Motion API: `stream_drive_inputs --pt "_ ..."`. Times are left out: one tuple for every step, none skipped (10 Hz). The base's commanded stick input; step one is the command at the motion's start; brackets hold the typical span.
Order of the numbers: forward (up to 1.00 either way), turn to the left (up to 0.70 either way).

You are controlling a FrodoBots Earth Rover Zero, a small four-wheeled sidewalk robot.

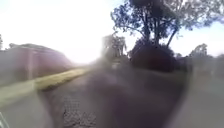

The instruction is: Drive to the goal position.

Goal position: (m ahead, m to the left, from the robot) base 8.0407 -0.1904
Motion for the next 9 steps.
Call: stream_drive_inputs --pt "1.0 0.0" --pt "1.0 0.0" --pt "1.0 0.0" --pt "1.0 -0.1" --pt "1.0 -0.24" --pt "1.0 -0.39" --pt "1.0 -0.4" --pt "1.0 -0.4" --pt "1.0 -0.38"
